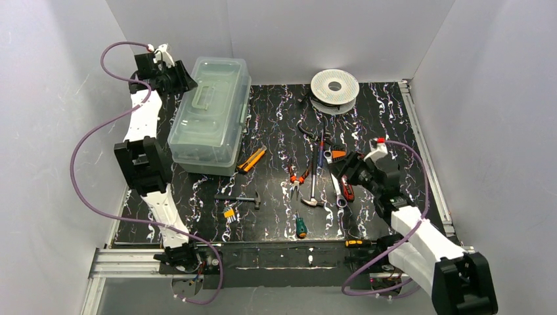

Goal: Pack the tool kit

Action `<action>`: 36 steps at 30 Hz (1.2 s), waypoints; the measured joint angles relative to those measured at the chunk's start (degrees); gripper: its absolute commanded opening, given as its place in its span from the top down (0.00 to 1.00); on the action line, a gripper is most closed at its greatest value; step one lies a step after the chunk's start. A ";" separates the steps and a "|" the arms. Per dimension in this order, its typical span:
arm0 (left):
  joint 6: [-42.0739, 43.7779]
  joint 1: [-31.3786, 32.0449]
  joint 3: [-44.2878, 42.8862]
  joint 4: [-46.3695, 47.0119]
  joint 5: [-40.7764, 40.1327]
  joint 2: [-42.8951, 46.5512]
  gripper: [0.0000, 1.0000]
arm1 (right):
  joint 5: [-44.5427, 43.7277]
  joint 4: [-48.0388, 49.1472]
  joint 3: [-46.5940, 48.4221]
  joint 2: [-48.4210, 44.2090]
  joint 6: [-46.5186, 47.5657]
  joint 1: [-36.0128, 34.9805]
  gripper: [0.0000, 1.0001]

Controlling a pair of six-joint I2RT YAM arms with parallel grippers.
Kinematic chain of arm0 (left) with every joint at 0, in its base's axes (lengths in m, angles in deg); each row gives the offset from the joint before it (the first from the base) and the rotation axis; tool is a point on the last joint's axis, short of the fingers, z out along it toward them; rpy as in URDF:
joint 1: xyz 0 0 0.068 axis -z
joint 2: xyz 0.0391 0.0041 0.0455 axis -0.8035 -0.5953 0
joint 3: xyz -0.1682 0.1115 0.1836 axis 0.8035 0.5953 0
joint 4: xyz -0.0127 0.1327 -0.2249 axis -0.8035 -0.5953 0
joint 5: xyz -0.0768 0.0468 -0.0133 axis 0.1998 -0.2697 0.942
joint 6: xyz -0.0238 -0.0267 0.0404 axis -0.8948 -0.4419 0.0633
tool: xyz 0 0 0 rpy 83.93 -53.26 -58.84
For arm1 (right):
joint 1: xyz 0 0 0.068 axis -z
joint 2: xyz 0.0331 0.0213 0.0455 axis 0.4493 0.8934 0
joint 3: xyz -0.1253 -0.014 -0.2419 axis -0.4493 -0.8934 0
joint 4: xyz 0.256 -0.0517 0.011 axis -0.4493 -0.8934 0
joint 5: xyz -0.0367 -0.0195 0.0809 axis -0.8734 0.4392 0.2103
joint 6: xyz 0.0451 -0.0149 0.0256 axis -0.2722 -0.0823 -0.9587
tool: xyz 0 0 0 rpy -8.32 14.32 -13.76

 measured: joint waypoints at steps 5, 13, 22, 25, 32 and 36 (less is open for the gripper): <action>2.21 1.46 8.76 -1.70 -0.31 7.61 0.81 | -0.42 0.85 10.10 9.25 -3.32 -8.17 0.13; 2.19 4.39 14.80 -0.90 0.13 12.15 0.75 | 3.69 10.91 27.93 32.33 -12.70 -15.61 0.13; -0.83 5.35 18.62 -2.91 -0.79 16.39 0.04 | 6.95 30.29 38.10 55.56 -26.91 -19.41 0.14; -2.69 5.95 18.62 -5.53 -0.83 17.25 0.02 | 7.02 34.01 40.98 60.37 -29.11 -20.65 0.14; -6.91 6.29 24.41 -4.44 -2.23 24.63 0.02 | 7.17 42.03 46.99 70.23 -34.49 -22.36 0.15; -10.49 6.19 32.39 0.22 -3.63 32.81 0.02 | 7.10 46.62 49.59 76.17 -39.01 -22.69 0.16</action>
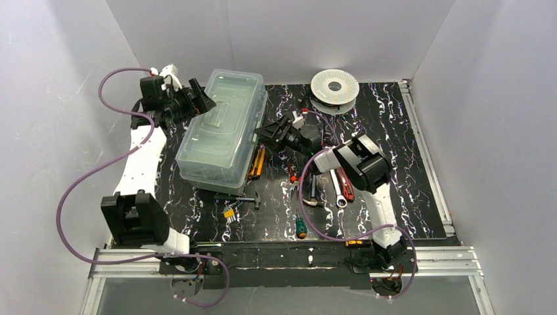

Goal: Pack the tool kit

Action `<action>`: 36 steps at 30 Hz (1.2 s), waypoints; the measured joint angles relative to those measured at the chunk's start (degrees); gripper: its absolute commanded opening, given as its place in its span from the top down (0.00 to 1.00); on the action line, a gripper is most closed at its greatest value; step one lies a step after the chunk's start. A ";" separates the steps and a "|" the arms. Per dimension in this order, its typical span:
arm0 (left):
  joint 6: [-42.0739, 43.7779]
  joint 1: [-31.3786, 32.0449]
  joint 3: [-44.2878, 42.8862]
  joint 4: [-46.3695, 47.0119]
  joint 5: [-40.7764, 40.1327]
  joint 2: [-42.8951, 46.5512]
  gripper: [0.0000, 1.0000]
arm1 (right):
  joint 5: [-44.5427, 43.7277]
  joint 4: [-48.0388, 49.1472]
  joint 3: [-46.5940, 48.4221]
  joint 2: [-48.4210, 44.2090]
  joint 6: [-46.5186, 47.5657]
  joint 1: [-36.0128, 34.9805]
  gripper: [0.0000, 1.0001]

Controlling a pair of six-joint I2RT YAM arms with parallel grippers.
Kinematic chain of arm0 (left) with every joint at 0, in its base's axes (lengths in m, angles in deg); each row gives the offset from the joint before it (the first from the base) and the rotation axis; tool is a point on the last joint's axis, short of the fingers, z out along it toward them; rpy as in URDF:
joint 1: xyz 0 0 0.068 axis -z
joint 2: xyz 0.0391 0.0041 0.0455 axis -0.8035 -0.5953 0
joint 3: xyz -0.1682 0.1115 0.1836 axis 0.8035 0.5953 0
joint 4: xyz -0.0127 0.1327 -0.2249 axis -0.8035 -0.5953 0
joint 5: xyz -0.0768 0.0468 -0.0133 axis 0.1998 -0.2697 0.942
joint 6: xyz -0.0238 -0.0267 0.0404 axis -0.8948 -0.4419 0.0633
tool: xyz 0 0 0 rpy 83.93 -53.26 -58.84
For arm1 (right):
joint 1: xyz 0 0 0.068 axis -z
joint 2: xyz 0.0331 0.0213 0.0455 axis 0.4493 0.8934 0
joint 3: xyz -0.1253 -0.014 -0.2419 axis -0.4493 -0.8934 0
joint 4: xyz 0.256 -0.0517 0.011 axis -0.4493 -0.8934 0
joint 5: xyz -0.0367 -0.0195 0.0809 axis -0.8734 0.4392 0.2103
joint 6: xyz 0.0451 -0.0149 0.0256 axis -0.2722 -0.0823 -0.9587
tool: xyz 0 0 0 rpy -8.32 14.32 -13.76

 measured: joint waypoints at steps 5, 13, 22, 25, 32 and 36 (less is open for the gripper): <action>-1.75 0.11 4.94 3.45 -1.55 3.78 0.02 | 0.17 6.36 1.70 4.74 -6.47 0.17 0.18; 0.57 -0.42 5.81 3.85 -3.69 -2.84 0.03 | 0.15 9.86 3.56 6.88 -11.43 0.26 0.30; 0.81 -0.94 6.51 6.27 -1.18 -3.37 0.06 | -0.50 -1.11 2.91 2.36 -8.66 0.17 0.79; 0.83 -0.94 6.60 6.47 -1.01 -3.37 0.06 | -1.55 -8.61 1.75 -1.64 -6.23 -0.24 0.82; 0.42 -0.87 6.60 6.99 -0.74 -3.85 0.06 | -8.09 -28.96 2.08 -11.65 2.23 -1.81 0.77; 0.28 -0.76 6.60 7.08 -0.76 -3.87 0.05 | -9.73 -31.98 1.92 -13.14 4.31 -2.25 0.43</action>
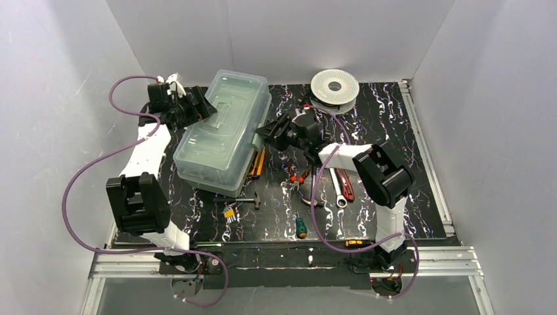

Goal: Pack the tool kit

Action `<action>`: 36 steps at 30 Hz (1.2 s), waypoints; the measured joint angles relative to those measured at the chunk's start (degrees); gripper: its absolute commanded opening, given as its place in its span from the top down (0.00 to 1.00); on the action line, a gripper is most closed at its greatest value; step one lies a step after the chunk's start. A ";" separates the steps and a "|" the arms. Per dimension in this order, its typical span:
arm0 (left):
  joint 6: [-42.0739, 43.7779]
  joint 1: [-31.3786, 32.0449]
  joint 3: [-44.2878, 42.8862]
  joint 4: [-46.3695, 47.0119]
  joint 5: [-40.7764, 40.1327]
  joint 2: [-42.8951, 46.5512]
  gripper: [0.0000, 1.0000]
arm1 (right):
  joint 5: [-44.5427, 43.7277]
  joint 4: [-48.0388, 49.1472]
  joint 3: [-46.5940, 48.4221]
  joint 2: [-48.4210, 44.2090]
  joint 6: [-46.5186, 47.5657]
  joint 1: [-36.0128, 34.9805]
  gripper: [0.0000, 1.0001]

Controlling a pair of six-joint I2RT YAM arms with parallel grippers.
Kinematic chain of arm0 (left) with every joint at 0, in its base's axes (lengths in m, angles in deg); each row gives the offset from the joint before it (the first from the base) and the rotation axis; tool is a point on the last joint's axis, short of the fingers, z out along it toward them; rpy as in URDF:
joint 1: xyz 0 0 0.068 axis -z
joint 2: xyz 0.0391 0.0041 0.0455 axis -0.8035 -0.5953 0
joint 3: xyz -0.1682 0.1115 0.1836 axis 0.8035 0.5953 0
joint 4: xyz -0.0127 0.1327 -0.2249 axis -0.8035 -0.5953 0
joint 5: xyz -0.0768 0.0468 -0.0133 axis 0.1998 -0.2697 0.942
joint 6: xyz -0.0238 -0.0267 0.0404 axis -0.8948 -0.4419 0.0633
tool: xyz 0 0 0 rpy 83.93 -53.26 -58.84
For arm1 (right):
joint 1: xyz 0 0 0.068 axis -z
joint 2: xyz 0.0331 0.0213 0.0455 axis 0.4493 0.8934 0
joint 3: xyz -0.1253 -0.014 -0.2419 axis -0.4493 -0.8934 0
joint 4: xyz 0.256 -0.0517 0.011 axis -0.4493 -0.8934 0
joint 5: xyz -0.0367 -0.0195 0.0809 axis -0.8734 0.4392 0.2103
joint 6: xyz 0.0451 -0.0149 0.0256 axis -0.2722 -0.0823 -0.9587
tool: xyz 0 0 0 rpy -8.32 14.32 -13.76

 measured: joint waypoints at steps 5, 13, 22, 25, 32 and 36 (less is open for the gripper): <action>-0.15 0.52 0.09 -0.39 0.72 0.00 0.05 | 0.59 6.78 -6.29 -2.14 0.22 0.39 0.25; -0.39 0.85 0.22 -0.24 0.66 0.11 0.05 | 4.92 19.08 -10.75 -2.40 -0.17 2.29 0.17; -1.31 0.85 2.03 1.57 0.85 1.25 0.04 | 4.63 19.21 -11.91 -2.75 -2.45 2.25 0.21; -1.70 0.85 3.50 2.43 0.96 2.47 0.04 | 3.06 19.10 -14.53 -2.84 -3.78 2.25 0.25; -1.86 0.85 4.39 2.67 0.85 3.45 0.04 | 2.12 25.00 -17.77 2.16 -8.68 2.25 0.85; -2.03 0.79 4.79 3.02 0.87 3.74 0.03 | 2.99 25.29 -16.13 6.62 -10.80 2.21 0.99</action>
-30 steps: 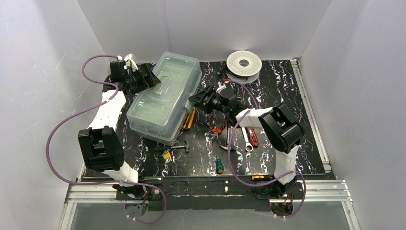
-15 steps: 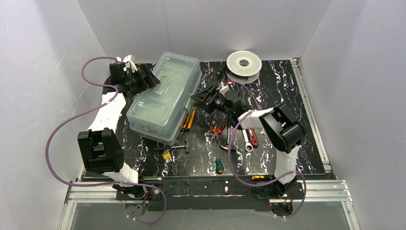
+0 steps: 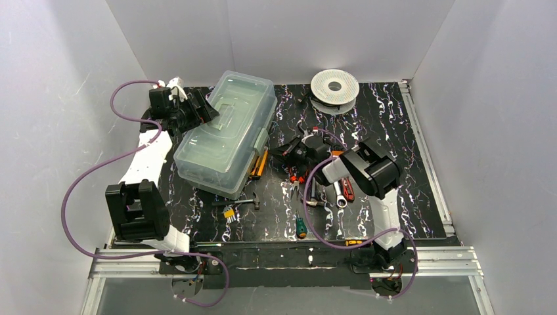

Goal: Pack the tool kit

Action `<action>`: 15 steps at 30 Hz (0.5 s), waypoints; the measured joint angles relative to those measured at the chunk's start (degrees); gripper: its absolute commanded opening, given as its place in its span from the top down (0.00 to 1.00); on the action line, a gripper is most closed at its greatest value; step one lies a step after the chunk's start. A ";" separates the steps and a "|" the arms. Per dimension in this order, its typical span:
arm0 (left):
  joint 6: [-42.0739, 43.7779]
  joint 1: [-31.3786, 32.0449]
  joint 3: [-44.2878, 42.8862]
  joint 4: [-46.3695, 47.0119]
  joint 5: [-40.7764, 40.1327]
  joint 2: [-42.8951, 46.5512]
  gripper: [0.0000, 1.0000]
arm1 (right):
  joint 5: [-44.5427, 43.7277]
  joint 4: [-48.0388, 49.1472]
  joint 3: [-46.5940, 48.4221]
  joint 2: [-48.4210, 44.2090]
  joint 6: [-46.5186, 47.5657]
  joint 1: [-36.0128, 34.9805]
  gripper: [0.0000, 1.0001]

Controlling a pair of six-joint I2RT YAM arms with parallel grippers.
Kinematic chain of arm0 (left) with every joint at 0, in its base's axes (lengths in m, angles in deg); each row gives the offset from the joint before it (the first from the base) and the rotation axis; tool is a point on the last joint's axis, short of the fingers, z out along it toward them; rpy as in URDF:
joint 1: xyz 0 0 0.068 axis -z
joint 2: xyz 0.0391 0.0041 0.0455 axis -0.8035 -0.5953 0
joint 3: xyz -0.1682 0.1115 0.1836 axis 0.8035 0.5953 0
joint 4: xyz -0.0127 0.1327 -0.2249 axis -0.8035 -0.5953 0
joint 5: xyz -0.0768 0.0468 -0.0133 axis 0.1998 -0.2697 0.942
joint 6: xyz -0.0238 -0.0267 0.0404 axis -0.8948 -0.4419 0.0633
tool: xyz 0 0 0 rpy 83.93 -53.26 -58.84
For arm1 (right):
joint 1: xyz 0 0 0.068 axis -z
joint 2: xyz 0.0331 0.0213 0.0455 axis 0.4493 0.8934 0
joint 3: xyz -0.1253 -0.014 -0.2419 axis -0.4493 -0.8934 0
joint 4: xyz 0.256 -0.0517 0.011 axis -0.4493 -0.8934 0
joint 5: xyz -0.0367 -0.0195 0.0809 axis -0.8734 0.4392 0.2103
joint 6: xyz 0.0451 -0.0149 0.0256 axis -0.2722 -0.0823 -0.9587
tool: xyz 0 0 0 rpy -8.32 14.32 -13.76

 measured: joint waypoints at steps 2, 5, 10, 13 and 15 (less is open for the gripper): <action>0.04 0.00 -0.02 -0.04 0.07 0.04 0.03 | 0.66 -0.92 1.88 1.79 -0.70 -0.07 0.99; 0.17 0.00 0.31 0.11 0.07 0.28 0.03 | 0.98 -2.01 4.02 2.75 -1.09 -0.13 0.99; 0.15 -0.04 0.61 0.55 0.17 0.44 0.02 | 1.75 -3.67 7.50 2.84 -1.42 -0.52 0.99; 0.15 -0.04 0.61 0.57 0.20 0.44 0.02 | 2.21 -3.10 8.85 2.40 -1.53 -1.16 0.99; 0.15 -0.07 0.63 0.61 0.20 0.44 0.02 | 2.14 -3.39 8.52 1.66 -1.31 -1.42 0.99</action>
